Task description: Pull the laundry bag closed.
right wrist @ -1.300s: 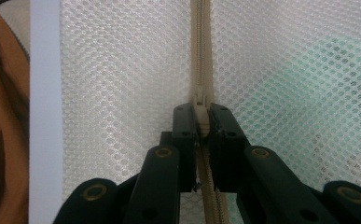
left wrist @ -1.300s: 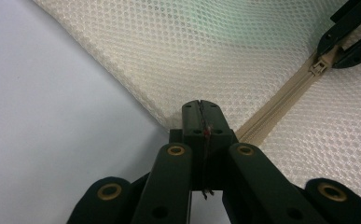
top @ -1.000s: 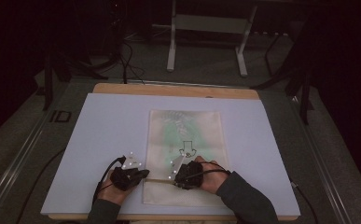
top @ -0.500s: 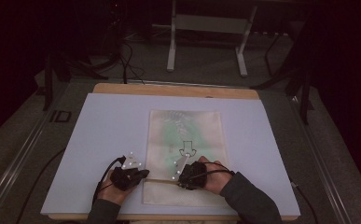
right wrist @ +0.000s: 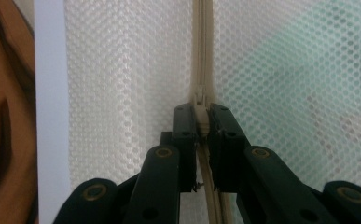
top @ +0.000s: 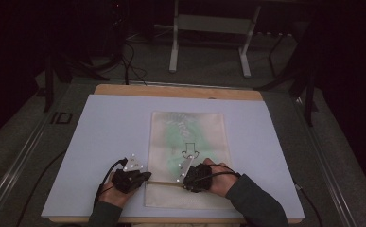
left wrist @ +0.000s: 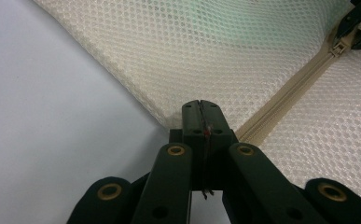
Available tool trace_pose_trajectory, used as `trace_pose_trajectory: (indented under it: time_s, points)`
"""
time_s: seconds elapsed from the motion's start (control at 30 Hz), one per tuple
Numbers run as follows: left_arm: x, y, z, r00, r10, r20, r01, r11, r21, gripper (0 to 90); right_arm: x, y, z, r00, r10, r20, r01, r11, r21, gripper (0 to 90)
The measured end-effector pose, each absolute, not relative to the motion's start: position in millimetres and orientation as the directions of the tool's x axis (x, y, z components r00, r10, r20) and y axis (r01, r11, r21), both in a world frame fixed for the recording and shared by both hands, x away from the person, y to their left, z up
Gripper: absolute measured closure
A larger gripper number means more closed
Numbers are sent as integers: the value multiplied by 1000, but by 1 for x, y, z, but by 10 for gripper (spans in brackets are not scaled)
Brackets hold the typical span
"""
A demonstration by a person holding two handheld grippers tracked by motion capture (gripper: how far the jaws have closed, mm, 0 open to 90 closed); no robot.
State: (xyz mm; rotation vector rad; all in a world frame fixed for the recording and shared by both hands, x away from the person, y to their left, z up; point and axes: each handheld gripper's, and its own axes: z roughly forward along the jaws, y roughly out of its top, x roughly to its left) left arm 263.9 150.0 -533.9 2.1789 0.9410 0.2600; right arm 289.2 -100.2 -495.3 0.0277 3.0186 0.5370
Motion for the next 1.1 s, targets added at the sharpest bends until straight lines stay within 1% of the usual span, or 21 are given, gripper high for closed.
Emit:
trace_pose_trajectory:
  time_s: [0.6, 1.1]
  points:
    - [264, 150, -534, 711, 696, -101, 548, -459, 699, 895, 289, -110, -495, -997, 39, -73, 13, 942, 334, 822]
    - [264, 151, -534, 709, 697, -104, 551, -456, 699, 895, 288, -113, -494, -997, 45, -64, 20, 938, 346, 823]
